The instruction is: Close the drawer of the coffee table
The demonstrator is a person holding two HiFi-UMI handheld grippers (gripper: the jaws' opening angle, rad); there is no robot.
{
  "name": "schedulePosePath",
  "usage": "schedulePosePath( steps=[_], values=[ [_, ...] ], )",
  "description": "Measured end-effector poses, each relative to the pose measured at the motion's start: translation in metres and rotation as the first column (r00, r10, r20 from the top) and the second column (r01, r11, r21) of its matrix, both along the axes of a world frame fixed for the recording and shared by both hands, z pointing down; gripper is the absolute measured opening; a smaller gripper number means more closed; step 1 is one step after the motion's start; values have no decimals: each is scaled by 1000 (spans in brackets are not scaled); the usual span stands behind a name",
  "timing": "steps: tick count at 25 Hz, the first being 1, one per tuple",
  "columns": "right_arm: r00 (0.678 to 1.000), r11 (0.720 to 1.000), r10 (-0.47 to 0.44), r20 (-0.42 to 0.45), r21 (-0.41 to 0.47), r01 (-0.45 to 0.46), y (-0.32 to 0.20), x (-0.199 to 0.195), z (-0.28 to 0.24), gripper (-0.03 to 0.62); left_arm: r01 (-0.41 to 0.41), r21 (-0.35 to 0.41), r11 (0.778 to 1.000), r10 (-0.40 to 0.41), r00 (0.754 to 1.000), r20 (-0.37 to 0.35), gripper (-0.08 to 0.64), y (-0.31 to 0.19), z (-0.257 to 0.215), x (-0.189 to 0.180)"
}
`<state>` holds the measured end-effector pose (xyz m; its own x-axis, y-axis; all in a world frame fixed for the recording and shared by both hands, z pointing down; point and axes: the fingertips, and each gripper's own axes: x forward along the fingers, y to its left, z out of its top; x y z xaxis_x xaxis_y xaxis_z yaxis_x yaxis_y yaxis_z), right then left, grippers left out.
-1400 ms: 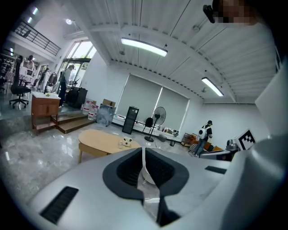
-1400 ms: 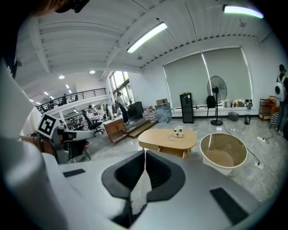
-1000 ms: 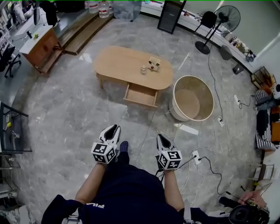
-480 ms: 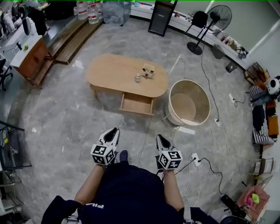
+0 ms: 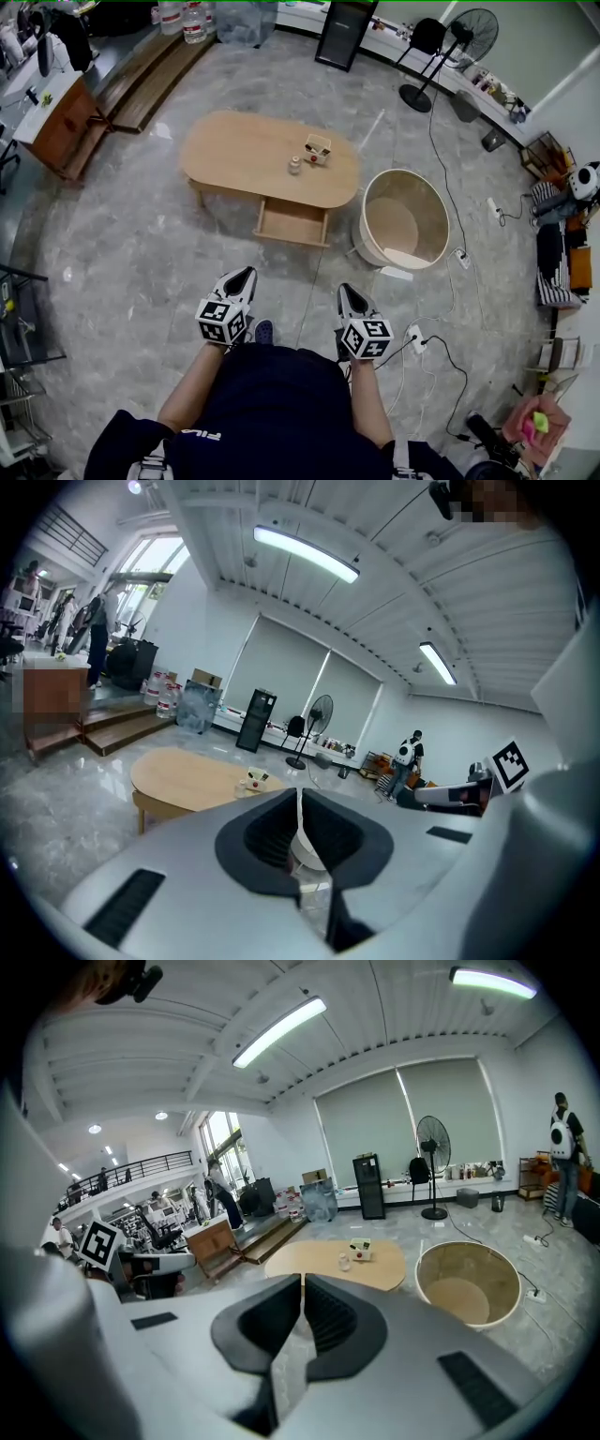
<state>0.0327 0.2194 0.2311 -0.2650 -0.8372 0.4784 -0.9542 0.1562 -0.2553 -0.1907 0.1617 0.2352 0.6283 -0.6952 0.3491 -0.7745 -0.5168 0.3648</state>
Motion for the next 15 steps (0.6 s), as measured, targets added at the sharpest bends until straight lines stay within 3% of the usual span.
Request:
schedulePosePath(
  steps=[15],
  values=[
    [1000, 1000, 15, 2, -3, -15, -23, -15, 2, 31, -63, 2, 998, 63, 997, 35, 25, -25, 9, -9]
  ],
)
